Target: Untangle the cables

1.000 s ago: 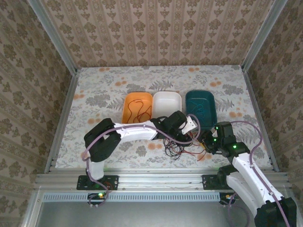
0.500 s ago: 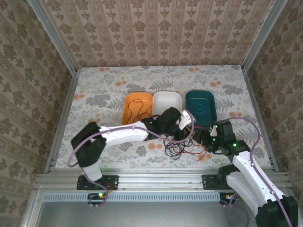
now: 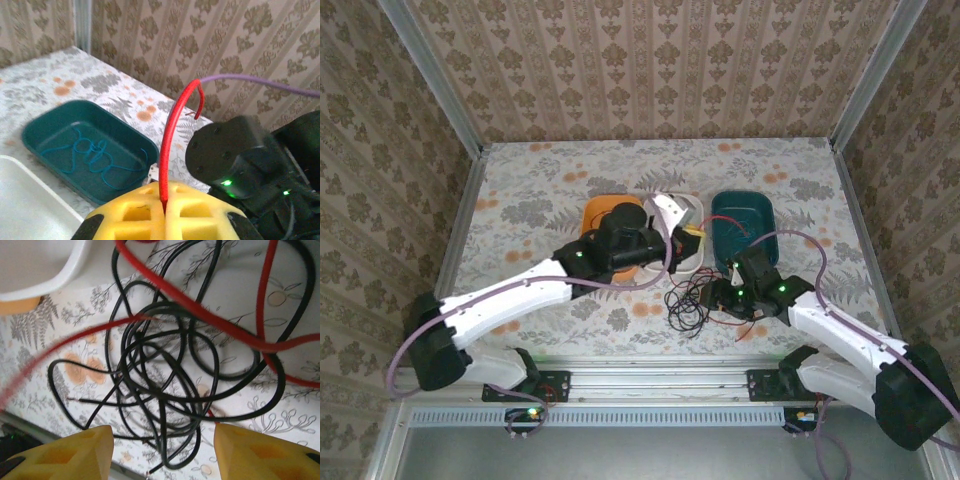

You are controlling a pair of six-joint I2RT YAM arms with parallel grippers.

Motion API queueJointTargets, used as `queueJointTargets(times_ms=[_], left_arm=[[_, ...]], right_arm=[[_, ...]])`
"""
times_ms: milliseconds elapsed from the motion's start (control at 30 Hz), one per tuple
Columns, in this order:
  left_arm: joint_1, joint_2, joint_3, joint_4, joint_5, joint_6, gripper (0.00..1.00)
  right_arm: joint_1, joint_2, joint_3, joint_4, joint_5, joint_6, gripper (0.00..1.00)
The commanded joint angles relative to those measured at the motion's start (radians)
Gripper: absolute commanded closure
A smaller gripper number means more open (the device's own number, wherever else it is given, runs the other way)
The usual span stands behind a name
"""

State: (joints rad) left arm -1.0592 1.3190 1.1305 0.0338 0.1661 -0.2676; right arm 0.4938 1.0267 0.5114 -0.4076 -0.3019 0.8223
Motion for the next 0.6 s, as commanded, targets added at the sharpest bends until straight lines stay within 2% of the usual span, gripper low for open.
queueJointTargets(times_ms=[0, 100, 300, 467, 567], left_arm=[[0.008, -0.086, 0.078, -0.093, -0.141, 0.065, 1.00], [0.042, -0.140, 0.110, -0.164, -0.247, 0.071, 1.00], [0.174, -0.216, 0.075, -0.159, -0.393, 0.025, 1.00], [0.304, -0.181, 0.055, -0.185, -0.452, 0.002, 1.00], [0.369, -0.134, -0.001, -0.136, -0.457, -0.031, 1.00]], right_arm=[[0.006, -0.011, 0.006, 0.080, 0.037, 0.031, 0.42], [0.006, -0.057, -0.002, 0.094, 0.047, 0.029, 0.40], [0.006, -0.176, -0.036, 0.114, 0.060, 0.046, 0.39], [0.006, -0.230, -0.037, 0.104, 0.041, 0.044, 0.40], [0.007, -0.229, -0.022, 0.075, 0.037, 0.032, 0.40]])
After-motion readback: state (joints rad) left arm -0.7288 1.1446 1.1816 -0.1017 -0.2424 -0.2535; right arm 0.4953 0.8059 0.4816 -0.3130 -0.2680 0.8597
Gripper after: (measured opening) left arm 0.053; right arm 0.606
